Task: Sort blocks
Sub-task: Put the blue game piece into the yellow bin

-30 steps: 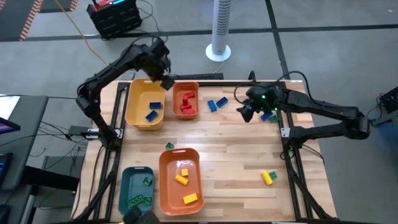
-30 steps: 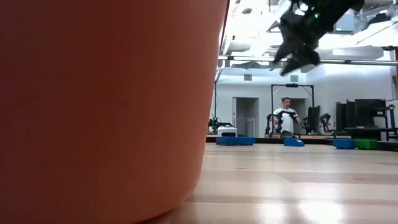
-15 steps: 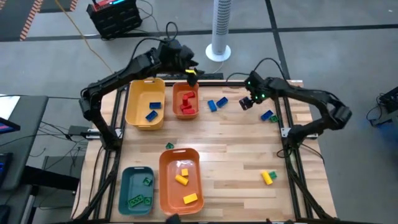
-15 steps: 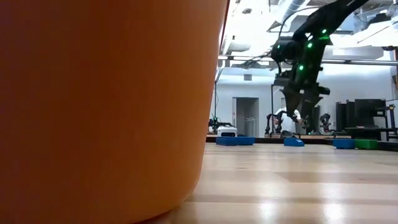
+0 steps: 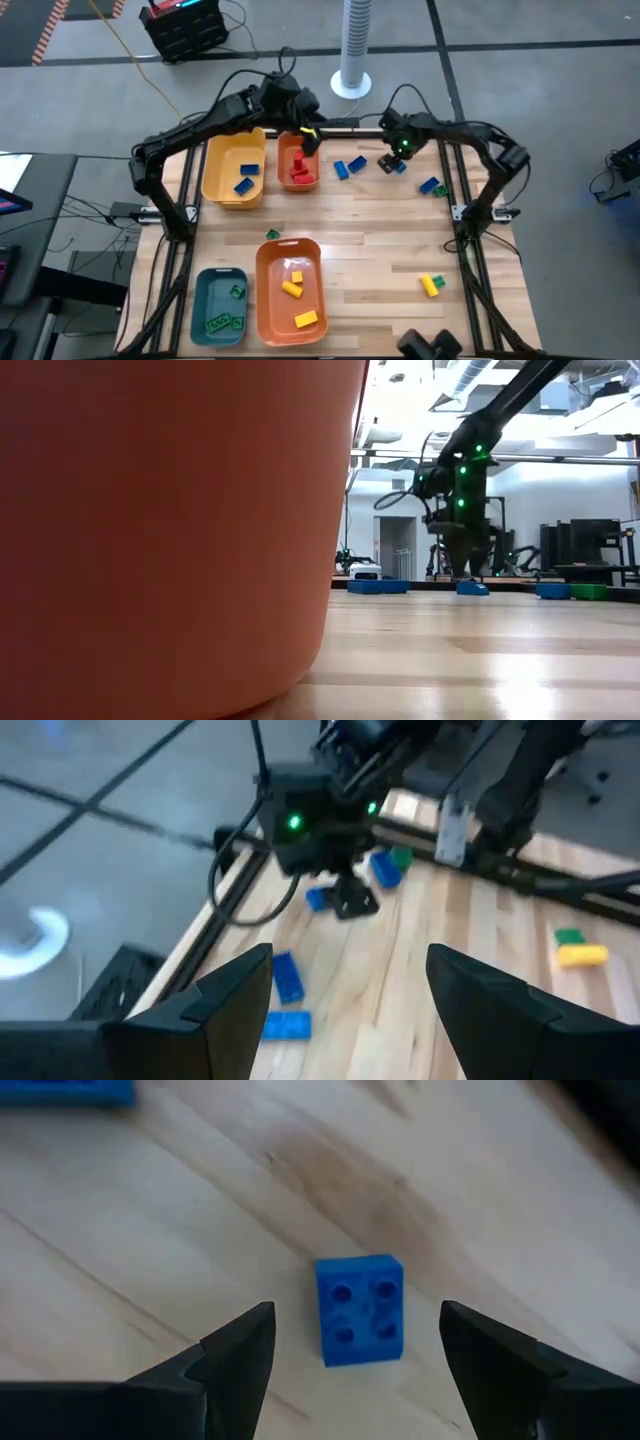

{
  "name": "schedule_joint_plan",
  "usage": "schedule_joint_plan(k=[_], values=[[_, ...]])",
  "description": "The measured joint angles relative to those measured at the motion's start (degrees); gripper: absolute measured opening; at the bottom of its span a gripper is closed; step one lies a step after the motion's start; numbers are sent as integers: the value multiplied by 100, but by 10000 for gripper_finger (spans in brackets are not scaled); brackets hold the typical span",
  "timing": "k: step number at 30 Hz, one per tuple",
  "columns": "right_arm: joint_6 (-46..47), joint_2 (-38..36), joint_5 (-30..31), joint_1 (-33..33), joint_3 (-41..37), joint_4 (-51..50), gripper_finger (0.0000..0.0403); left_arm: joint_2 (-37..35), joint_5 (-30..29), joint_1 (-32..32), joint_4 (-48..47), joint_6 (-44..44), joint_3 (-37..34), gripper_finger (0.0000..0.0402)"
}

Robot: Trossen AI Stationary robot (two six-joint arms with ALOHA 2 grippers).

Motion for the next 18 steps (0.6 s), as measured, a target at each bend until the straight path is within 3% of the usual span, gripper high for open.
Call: schedule_joint_plan(k=[10,18], values=[[-288,545,-38,-80,3,7,277,0,-6,3,-636,1,0,258],[-412,552,-63,-80,0,11,188,0,-9,5,-667,50,0,258]])
